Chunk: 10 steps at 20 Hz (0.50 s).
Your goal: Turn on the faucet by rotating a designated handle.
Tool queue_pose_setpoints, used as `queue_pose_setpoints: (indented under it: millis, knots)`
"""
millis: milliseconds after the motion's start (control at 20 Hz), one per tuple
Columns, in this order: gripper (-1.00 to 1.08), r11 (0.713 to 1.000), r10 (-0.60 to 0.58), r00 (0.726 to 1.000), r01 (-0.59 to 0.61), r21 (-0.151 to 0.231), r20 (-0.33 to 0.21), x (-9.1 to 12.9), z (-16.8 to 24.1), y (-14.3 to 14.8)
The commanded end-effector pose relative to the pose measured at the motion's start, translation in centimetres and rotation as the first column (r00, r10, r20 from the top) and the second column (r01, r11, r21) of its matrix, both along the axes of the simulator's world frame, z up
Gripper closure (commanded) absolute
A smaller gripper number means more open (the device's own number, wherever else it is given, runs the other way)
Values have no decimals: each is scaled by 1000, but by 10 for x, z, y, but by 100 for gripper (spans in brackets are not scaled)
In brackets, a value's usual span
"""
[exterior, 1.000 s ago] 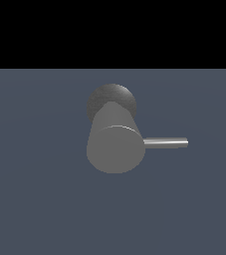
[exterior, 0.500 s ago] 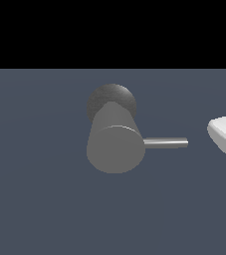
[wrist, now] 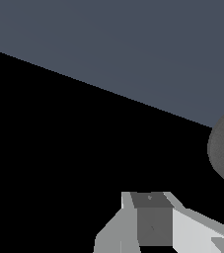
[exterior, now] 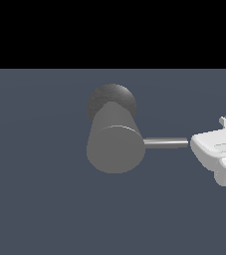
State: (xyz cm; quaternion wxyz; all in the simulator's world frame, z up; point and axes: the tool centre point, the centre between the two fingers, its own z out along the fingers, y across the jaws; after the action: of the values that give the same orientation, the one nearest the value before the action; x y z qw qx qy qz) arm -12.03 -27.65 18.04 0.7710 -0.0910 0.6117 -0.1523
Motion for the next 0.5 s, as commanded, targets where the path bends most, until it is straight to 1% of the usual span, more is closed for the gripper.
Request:
queue_pose_setpoints:
  millis: [0, 100, 200, 300, 450]
  knots:
    - [108, 999, 6, 1000, -5, 44, -26, -1, -13, 5]
    - [108, 997, 11, 999, -8, 71, -42, -2, -20, 9]
    - [108, 996, 15, 999, -11, 88, -52, -2, -25, 11]
    - [108, 995, 17, 998, -11, 95, -56, -2, -27, 12]
    - [108, 996, 15, 998, -10, 93, -58, -3, -28, 10]
